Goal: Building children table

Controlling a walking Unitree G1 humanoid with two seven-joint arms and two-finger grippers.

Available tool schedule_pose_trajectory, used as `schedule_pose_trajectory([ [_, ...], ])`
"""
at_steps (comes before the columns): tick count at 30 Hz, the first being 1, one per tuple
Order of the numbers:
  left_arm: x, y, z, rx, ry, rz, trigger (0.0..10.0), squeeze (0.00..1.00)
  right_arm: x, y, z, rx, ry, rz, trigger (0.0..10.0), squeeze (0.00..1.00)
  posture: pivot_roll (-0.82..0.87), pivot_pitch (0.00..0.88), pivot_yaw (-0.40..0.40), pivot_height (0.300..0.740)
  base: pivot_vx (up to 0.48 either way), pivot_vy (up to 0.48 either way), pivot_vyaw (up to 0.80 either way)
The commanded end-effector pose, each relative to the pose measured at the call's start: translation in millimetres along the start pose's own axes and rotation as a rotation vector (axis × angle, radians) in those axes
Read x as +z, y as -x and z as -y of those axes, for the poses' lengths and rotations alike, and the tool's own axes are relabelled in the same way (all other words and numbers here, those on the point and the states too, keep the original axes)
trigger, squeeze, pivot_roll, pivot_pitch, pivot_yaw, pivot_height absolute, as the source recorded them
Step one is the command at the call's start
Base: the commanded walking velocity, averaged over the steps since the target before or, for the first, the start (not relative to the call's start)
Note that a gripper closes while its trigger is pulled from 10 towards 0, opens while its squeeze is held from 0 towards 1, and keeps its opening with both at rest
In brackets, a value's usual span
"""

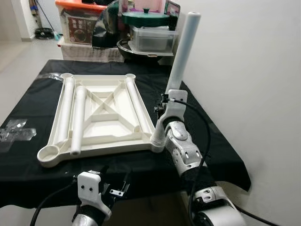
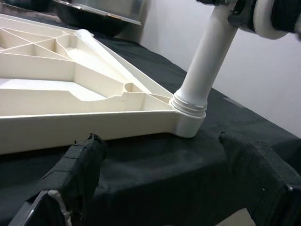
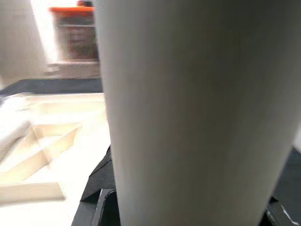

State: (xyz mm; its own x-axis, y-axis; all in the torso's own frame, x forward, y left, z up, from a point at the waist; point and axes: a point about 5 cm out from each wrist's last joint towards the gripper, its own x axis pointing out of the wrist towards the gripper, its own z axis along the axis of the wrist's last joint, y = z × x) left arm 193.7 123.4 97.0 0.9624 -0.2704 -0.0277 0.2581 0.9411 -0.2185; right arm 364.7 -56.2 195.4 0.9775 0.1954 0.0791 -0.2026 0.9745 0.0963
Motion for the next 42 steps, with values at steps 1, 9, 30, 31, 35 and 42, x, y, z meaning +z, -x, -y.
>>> schedule_pose_trajectory([
  [1,-3,-1.2,2.7,-0.013,0.011,-0.012,10.0,0.00,-20,9.3,-23.2,0.092,-0.067,-0.074,10.0,0.00,0.14,0.000,-0.127,0.740,0.000,0.000,0.00],
  [9,-4,-4.7,4.4,-0.020,0.019,-0.011,10.0,0.00,31,11.7,-45.1,0.843,-0.172,0.084,10.0,0.00,0.14,0.000,-0.138,0.740,0.000,0.000,0.00],
  [30,-4,-3.5,6.8,-0.017,0.025,-0.002,10.0,0.00,-54,0.5,21.3,-0.157,-0.079,-0.307,0.0,0.00,0.16,0.000,-0.156,0.740,0.000,0.000,0.00],
  [31,-4,-3.5,6.8,-0.018,0.026,-0.003,10.0,0.00,-50,4.4,16.5,-0.151,-0.079,-0.278,0.0,0.00,0.16,0.000,-0.156,0.740,0.000,0.000,0.00],
  [35,-4,-3.3,6.6,-0.022,0.027,-0.005,10.0,0.00,-41,9.3,-11.1,0.045,-0.088,-0.231,10.0,0.00,0.14,0.000,-0.141,0.740,0.000,0.000,0.00],
  [42,-4,-5.9,6.1,-0.039,0.036,-0.010,10.0,0.00,8,-1.8,-42.4,0.524,-0.120,-0.044,10.0,0.00,0.12,0.000,-0.120,0.740,0.000,0.000,0.00],
])
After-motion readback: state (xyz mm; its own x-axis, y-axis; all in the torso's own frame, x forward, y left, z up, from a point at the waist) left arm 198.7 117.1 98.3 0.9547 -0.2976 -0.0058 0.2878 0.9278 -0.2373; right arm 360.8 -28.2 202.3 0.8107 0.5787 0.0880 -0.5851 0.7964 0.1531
